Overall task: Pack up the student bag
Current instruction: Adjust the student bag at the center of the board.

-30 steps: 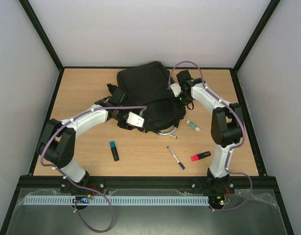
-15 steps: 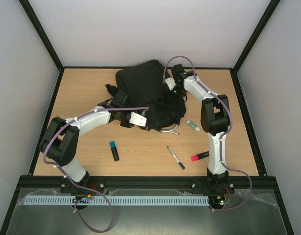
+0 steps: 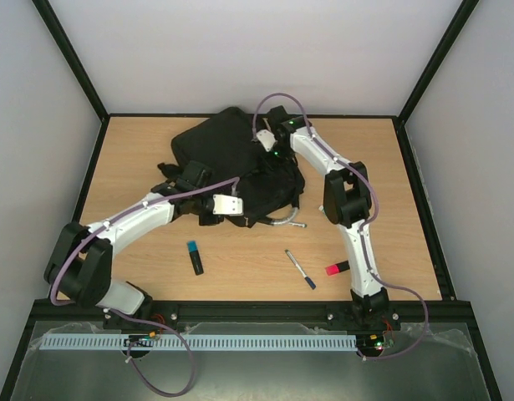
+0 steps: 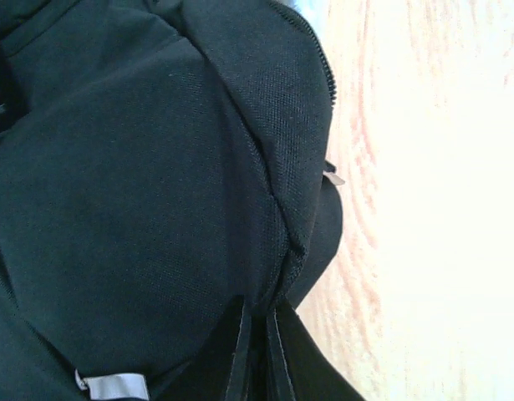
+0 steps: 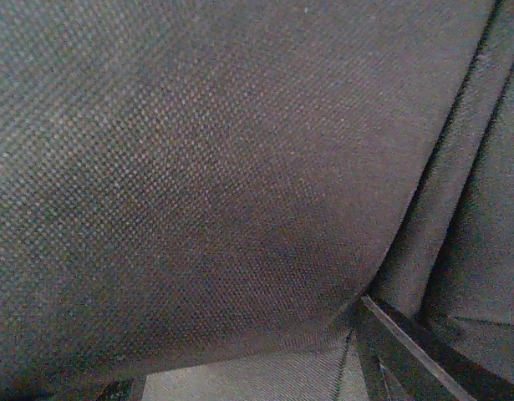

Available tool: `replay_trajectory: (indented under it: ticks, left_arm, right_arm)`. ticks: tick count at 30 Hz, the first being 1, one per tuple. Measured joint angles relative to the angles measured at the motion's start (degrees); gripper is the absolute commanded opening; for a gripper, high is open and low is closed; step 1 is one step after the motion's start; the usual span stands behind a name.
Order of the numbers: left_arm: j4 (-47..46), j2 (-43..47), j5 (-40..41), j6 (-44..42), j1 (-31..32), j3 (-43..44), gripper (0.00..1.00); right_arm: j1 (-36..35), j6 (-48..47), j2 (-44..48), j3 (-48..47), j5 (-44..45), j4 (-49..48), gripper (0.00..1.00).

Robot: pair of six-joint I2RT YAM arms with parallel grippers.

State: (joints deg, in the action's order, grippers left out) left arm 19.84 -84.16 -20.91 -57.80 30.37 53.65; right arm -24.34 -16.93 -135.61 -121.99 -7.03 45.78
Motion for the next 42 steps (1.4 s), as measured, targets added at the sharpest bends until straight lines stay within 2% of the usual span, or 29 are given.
replay_trajectory:
  ticks: [8,13,17,21,26,31,37,42]
  left_arm:
    - [5.55,2.12,-1.88,4.9,-0.02,-1.18,0.02]
    - [5.81,0.15,-3.43,7.96,-0.17,-0.85,0.02]
    - [5.51,-3.74,-5.27,11.02,-1.07,1.66,0.02]
    - [5.27,-6.78,-7.28,13.7,-1.55,4.66,0.02]
    - [5.01,-11.65,-9.7,16.96,-2.05,10.08,0.03]
    - [4.39,-16.24,-10.84,19.93,-2.16,15.06,0.02]
    - [2.25,-17.88,-12.44,26.25,-2.45,17.77,0.02]
    - [0.63,-18.95,-13.75,30.25,-2.71,18.32,0.02]
  right_arm:
    - [-5.92,-0.2,-4.04,-7.43,-1.33,-0.5,0.69]
    - [-6.64,0.92,-3.21,-8.68,-3.98,-0.83,0.7]
    - [-4.22,2.32,1.7,-7.72,-7.82,-0.81,0.7]
    - [1.53,3.26,12.68,-3.32,-11.89,-1.64,0.69]
    - [8.9,2.32,30.62,12.04,-15.78,-7.13,0.67]
    - [7.58,1.97,42.8,32.81,-19.98,-12.24,0.62]
    - [5.42,2.6,45.62,48.96,-19.32,-16.35,0.54]
    - [3.41,2.78,47.15,56.37,-15.74,-20.83,0.51]
